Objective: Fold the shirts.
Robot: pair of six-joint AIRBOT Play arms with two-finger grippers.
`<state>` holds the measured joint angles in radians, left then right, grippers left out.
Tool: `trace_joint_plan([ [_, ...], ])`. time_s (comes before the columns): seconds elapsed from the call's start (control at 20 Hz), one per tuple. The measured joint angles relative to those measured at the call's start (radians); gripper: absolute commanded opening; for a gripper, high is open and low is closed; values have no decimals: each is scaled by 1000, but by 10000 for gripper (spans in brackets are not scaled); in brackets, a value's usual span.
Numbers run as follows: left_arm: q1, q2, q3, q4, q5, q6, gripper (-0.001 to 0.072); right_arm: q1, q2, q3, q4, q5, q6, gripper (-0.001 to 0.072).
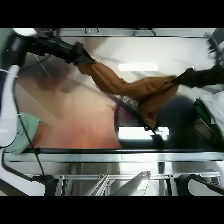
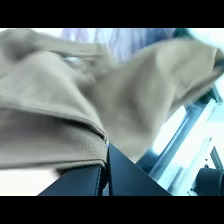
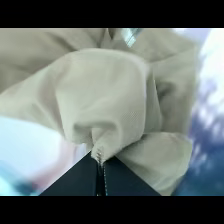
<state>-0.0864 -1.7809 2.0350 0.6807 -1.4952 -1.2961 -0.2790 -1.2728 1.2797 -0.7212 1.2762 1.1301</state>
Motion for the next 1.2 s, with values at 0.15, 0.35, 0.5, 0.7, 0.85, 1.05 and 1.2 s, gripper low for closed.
trace_joint_plan([
  [0.15, 72, 149, -28, -1, -77, -22, -7, -116, 116, 86, 36, -12, 14, 25],
  [0.35, 120, 401, -133, -3, -114, -19, -6, -202, 283, 125, 228, 56, -67, 26],
  [0.5, 140, 596, -193, -3, -104, 21, 13, -222, 413, 134, 335, 57, -123, 26],
  [0.7, 197, 776, -315, 40, -45, 51, 14, -208, 475, 133, 367, 40, -148, 28],
  [0.85, 241, 797, -466, 78, -26, 59, 14, -134, 406, 108, 342, 52, -142, 28],
  [1.05, 264, 694, -672, 98, -14, 89, 14, 16, 198, 33, 283, 55, -136, 33],
  [1.2, 270, 564, -788, 102, 10, 129, 714, 111, -14, 2, 269, 5, -135, 536],
])
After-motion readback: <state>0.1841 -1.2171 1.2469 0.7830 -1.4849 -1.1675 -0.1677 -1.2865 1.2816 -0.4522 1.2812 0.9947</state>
